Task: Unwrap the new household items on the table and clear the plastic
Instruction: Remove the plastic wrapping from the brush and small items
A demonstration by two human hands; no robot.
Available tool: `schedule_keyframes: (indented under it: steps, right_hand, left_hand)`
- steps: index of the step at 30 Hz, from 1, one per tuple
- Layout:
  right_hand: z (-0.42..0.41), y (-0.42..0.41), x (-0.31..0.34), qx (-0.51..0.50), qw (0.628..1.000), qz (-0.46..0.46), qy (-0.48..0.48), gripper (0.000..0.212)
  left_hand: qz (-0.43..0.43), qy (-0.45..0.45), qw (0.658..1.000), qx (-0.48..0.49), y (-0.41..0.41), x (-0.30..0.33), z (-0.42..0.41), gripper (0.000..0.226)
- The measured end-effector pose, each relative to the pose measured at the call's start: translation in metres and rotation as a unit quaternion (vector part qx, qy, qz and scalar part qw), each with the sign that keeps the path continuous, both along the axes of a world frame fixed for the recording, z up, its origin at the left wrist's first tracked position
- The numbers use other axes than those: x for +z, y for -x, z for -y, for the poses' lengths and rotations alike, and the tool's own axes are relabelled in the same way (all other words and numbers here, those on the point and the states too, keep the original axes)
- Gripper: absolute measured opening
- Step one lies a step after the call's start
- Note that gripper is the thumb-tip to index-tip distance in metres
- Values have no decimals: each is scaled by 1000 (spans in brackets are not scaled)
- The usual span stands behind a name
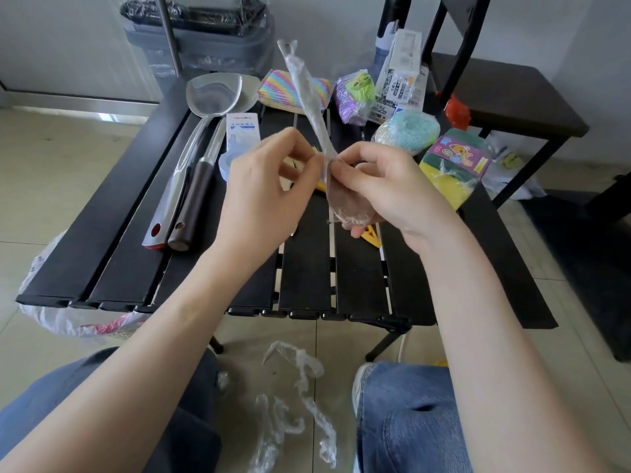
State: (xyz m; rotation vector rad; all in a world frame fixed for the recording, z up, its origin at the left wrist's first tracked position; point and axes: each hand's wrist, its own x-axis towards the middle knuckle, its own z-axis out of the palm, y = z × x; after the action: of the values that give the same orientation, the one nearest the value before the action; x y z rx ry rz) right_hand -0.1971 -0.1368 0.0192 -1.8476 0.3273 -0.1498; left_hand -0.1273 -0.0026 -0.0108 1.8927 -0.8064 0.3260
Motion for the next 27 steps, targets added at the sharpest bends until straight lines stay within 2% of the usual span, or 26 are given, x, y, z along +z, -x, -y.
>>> schedule_keyframes:
  steps: [2, 4, 8, 12, 15, 17, 19, 21, 24, 27]
  right_hand:
    - [-4, -2, -2, -8, 1000, 13, -7, 11]
    - [-8, -4, -2, -6, 1000, 18, -12, 12]
    - [-13, -6, 0, -29, 999, 31, -5, 14]
    - [-11, -6, -5, -81, 990, 69, 94, 14]
    - [-11, -5, -9, -111, 965, 102, 215, 14]
    - [-14, -6, -10, -123, 949, 115, 268, 14]
    - [-17, -7, -10, -121, 941, 120, 293, 15]
    - [-20, -7, -11, -114, 938, 122, 305, 15]
    - [-22, -8, -10, -114, 929, 130, 326, 15]
    - [-20, -7, -7, -117, 924, 124, 342, 14]
  left_hand:
    - [39, -1, 998, 44, 0, 0, 0, 18]
    - [32, 8, 997, 71, -1, -1, 1, 17]
    - [-71, 75, 993, 55, -4, -3, 4, 13]
    - [-193, 135, 971, -29, -3, -2, 7, 9]
    - [-179, 131, 973, -60, 0, -2, 5, 13]
    - [-134, 95, 984, -64, 0, -3, 3, 15]
    - [-108, 80, 989, -58, 2, -2, 2, 13]
    - [-133, 98, 985, -58, 2, -2, 2, 15]
    - [-156, 107, 981, -50, 0, 2, 1, 6]
    - [-143, 96, 984, -41, -5, 5, -1, 7]
